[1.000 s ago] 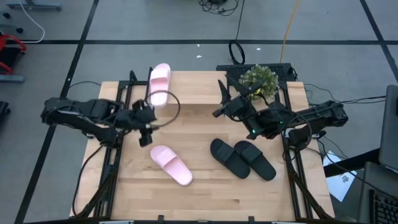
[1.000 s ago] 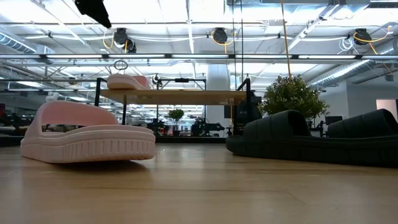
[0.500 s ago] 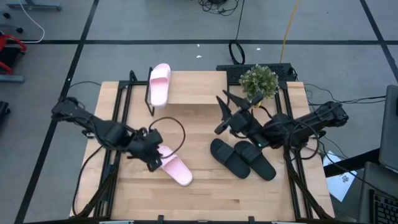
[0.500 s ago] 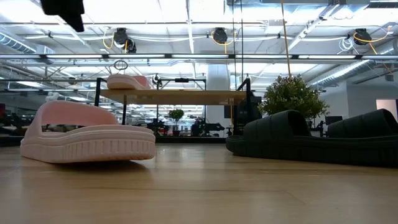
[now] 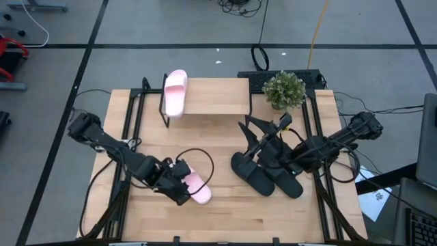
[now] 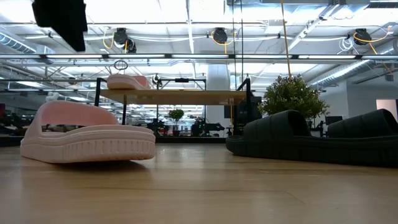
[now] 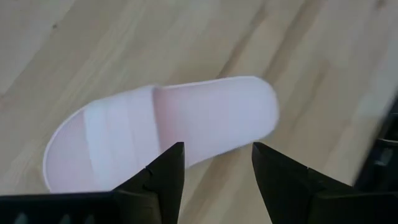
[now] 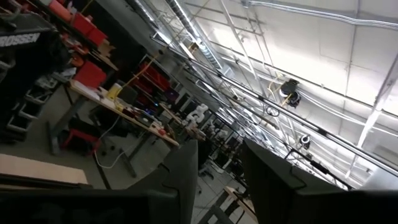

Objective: Pick and place slides into the shelf
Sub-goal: Put the pink slide on the shelf

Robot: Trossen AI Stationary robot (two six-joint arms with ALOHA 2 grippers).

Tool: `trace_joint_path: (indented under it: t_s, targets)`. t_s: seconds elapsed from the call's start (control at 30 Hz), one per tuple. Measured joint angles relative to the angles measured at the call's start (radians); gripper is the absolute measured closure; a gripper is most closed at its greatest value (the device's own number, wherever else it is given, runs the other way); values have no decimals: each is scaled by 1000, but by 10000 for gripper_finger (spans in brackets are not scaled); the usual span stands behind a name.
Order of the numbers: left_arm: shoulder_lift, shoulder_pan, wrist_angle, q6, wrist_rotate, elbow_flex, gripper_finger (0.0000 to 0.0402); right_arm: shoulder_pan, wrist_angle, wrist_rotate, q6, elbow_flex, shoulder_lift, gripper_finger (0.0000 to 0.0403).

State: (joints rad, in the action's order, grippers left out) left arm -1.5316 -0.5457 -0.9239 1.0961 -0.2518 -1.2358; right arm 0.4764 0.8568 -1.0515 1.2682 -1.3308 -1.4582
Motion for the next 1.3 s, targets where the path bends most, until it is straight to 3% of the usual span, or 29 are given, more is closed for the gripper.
trace_joint_path:
  t_s: [0.43,0.7,1.3]
  targets:
    - [-135,1,-3,77,-15,0,220,23,-40,-1,0,0,0,287]
    - [-152,8,-30,120,-90,1,220,23,-40,0,0,0,0,287]
    - [-164,26,-121,93,-28,1,220,22,-41,4,-27,0,0,287]
